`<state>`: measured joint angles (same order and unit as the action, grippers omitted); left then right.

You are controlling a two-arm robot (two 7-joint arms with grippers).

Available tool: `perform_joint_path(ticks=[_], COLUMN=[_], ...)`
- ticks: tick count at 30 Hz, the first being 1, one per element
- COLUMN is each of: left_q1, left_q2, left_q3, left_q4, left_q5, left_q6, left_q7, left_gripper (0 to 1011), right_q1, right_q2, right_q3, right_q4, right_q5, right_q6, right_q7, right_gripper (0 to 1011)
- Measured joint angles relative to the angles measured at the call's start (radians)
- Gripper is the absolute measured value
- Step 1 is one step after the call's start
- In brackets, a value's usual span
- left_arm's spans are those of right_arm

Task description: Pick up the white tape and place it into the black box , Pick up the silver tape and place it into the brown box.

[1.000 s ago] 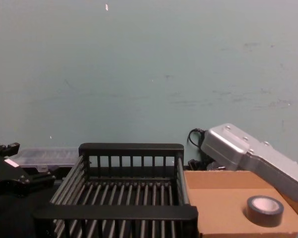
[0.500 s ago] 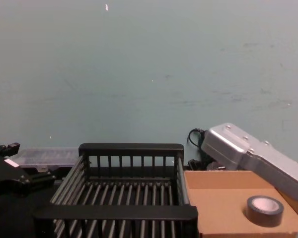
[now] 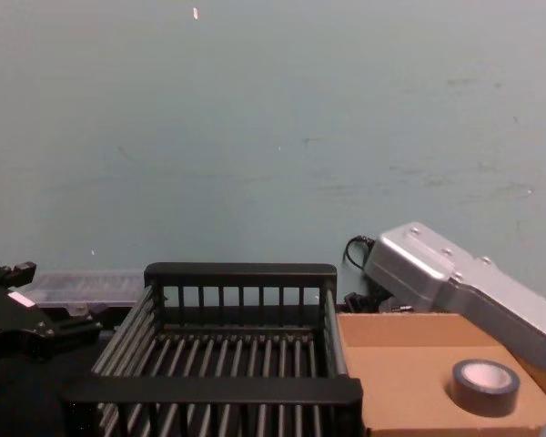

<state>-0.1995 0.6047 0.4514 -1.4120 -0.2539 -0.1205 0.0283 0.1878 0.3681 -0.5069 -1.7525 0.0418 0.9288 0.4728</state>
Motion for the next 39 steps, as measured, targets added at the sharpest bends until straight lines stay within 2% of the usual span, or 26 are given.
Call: perform_joint_path(ticks=[22,34,39], left_q1=[0.0,0.0,0.0], left_q2=[0.0,0.0,0.0], left_q3=[0.0,0.0,0.0], left_q4=[0.0,0.0,0.0], left_q5=[0.0,0.0,0.0], left_q6=[0.0,0.0,0.0], left_q7=[0.0,0.0,0.0], left_gripper=[1001,1001,1001], right_q1=[-0.009,-0.009,-0.008], right_q2=[-0.018,-0.017,-0.017], right_q3=[0.005,0.005,0.004], right_q4=[0.005,0.005,0.005], right_q5=[-0.048,-0.047,-0.046], right_q6=[0.008,0.009,0.009], right_q7=[0.036,0.036,0.036], right_gripper=[1003,1003,924])
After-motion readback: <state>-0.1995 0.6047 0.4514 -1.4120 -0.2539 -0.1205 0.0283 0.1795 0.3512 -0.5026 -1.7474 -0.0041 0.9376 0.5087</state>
